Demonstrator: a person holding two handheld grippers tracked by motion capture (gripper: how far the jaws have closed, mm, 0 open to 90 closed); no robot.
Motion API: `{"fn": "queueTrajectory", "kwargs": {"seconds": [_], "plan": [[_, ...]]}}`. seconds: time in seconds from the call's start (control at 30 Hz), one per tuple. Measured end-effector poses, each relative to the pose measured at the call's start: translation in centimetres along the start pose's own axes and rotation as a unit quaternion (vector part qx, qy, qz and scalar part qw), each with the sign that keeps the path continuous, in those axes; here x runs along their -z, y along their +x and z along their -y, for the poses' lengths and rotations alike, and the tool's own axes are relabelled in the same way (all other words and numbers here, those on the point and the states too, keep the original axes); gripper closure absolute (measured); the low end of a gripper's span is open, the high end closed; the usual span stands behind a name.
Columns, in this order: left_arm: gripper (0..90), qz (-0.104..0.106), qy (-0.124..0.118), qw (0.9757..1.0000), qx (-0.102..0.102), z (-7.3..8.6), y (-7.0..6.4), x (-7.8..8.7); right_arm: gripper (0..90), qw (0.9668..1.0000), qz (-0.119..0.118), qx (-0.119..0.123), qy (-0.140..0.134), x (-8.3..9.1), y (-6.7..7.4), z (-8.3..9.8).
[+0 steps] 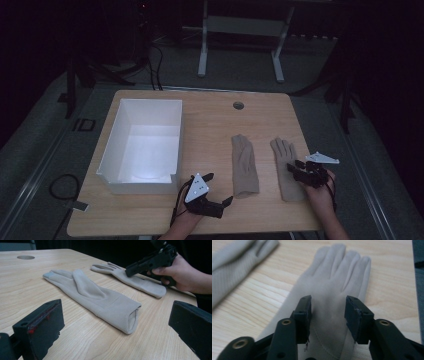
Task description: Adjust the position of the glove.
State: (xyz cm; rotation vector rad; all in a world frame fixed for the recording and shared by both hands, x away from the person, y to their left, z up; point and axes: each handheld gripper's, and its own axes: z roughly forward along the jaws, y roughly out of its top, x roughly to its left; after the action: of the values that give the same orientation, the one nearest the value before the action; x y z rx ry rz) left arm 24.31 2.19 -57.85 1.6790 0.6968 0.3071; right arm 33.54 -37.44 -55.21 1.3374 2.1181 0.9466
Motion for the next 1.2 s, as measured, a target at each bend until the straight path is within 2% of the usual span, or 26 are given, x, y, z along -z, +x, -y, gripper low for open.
{"fn": "queueTrajectory", "kwargs": {"seconds": [0.1, 0.13, 0.17, 0.2, 0.23, 0.27, 0.3, 0.37, 0.43, 0.5, 0.67, 0.7, 0.87, 0.9, 0.93, 1.1, 1.2], "plan": [[0.2, 0.000, 0.000, 1.0000, 0.000, 0.0, 0.0, 0.0, 56.5, 1.0000, -0.006, -0.001, 0.005, -0.4, 0.0, 0.2], [0.2, 0.000, 0.000, 1.0000, 0.000, 0.0, 0.0, 0.0, 62.9, 0.9999, -0.014, 0.000, 0.006, -0.5, 0.0, 0.2], [0.2, 0.002, -0.001, 1.0000, 0.000, 0.0, 0.0, 0.0, 69.1, 0.9999, -0.012, 0.008, 0.004, -0.5, 0.3, 0.3], [0.2, 0.002, -0.001, 1.0000, -0.001, 0.0, 0.0, 0.0, 69.1, 0.9999, -0.012, 0.008, 0.004, -0.5, 0.3, 0.3], [0.2, 0.002, -0.001, 1.0000, -0.001, 0.0, 0.0, 0.0, 78.3, 0.9999, -0.007, 0.012, 0.009, -0.5, 0.6, 0.2], [0.2, 0.002, -0.001, 1.0000, -0.002, 0.0, 0.0, 0.0, 78.3, 0.9999, -0.007, 0.012, 0.009, -0.5, 0.6, 0.2], [0.2, 0.001, -0.001, 1.0000, -0.002, 0.0, 0.0, 0.0, 81.3, 0.9998, 0.003, 0.013, 0.013, -0.5, 0.9, 0.0], [0.2, 0.001, -0.001, 1.0000, -0.001, 0.0, 0.0, 0.0, 82.1, 0.9998, 0.006, 0.012, 0.014, -0.5, 1.0, 0.0], [0.2, 0.001, -0.001, 1.0000, -0.001, 0.0, 0.0, 0.0, 83.0, 0.9999, 0.007, -0.008, 0.010, 0.0, 1.0, -0.4], [0.2, 0.001, -0.001, 1.0000, 0.000, 0.0, 0.0, 0.0, 83.1, 0.9999, 0.010, -0.009, 0.006, 0.3, 1.1, -0.6], [0.2, 0.001, -0.001, 1.0000, 0.000, 0.0, 0.0, 0.0, 83.2, 0.9991, 0.023, -0.017, -0.032, 2.3, 1.5, -2.3], [0.2, 0.001, -0.001, 1.0000, -0.001, 0.0, 0.0, 0.0, 83.2, 0.9983, 0.025, -0.026, -0.046, 2.9, 1.7, -3.1], [0.2, 0.000, -0.001, 1.0000, 0.000, 0.0, 0.0, 0.0, 83.2, 0.9974, 0.027, -0.031, -0.059, 3.8, 2.3, -4.2], [0.2, 0.000, -0.001, 1.0000, 0.000, 0.0, 0.0, 0.0, 83.2, 0.9970, 0.029, -0.030, -0.065, 4.0, 2.5, -4.6], [0.2, 0.000, -0.001, 1.0000, 0.000, 0.0, 0.0, 0.0, 83.1, 0.9958, 0.035, -0.031, -0.079, 4.4, 3.1, -5.7], [0.2, 0.000, -0.001, 1.0000, 0.000, 0.0, 0.0, 0.0, 83.2, 0.9957, 0.025, -0.033, -0.082, 4.3, 3.7, -7.1], [0.2, 0.000, -0.002, 1.0000, 0.000, 0.0, 0.0, 0.0, 83.1, 0.9952, 0.021, -0.033, -0.089, 4.1, 4.7, -8.4]]}}
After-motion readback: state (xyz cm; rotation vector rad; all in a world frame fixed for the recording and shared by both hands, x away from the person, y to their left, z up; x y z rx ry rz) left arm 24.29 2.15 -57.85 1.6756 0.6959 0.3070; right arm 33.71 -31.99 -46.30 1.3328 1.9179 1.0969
